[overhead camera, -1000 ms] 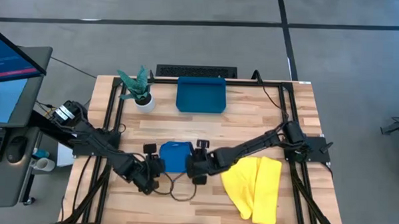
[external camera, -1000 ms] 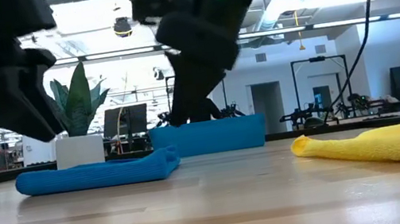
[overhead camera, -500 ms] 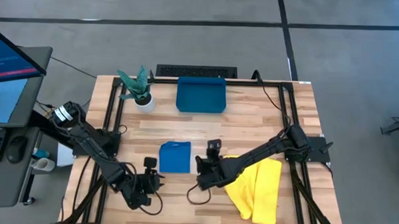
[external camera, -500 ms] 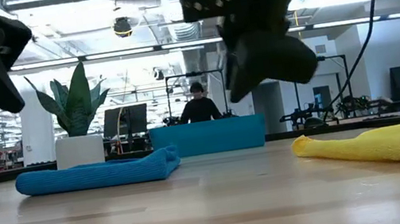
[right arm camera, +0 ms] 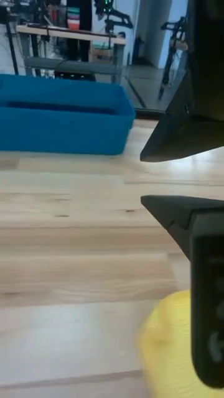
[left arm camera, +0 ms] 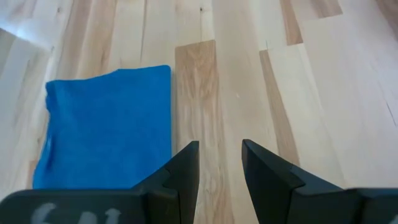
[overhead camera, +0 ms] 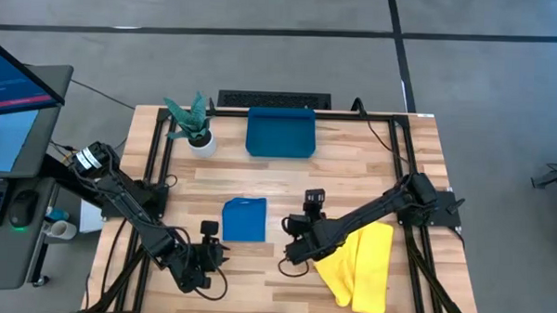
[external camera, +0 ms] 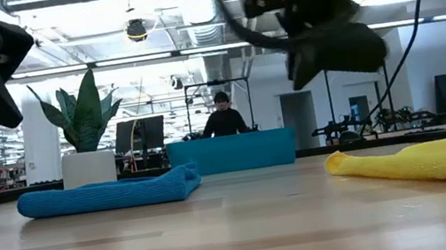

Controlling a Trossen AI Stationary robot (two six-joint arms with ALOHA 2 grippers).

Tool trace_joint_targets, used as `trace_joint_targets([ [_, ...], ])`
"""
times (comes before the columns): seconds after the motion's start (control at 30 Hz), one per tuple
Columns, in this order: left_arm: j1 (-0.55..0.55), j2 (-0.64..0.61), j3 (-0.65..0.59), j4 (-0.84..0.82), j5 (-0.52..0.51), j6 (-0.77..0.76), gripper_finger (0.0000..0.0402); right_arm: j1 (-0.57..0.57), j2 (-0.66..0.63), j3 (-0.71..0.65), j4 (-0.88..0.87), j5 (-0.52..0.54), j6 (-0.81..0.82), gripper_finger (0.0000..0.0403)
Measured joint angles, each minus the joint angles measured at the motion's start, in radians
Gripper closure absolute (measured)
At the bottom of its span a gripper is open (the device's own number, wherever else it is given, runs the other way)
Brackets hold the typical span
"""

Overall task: Roll microfiber towels into tight, uniform cylinder then place into a basket
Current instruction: Roll the blue microfiber towel

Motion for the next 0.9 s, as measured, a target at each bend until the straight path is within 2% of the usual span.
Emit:
trace_joint_targets([
  [0.13,0.0,0.0,0.0,-0.002,0.002,-0.002,0.0288,0.003,-0.083,-0.13,0.08,-0.002,0.013,0.0291],
  [0.27,0.005,0.0,0.0,-0.004,-0.015,-0.013,0.0288,-0.001,-0.195,-0.254,0.235,-0.007,0.014,0.0294],
  [0.4,0.01,0.0,0.0,-0.006,-0.028,-0.008,0.0278,0.001,-0.281,-0.345,0.457,-0.009,-0.044,0.0295],
  [0.47,0.012,0.0,0.0,-0.003,-0.028,-0.005,0.0267,0.001,-0.306,-0.382,0.621,-0.017,-0.089,0.0295],
  [0.53,0.019,0.003,0.001,0.007,-0.027,-0.006,0.025,0.001,-0.316,-0.414,0.755,-0.059,-0.155,0.0295],
  [0.73,0.033,0.063,0.001,0.018,0.01,-0.042,0.0195,-0.007,-0.264,-0.442,1.12,-0.331,-0.374,0.0295],
  [0.9,0.033,0.127,0.001,0.008,0.0,-0.016,0.0178,-0.006,-0.186,-0.44,1.322,-0.404,-0.516,0.0295],
])
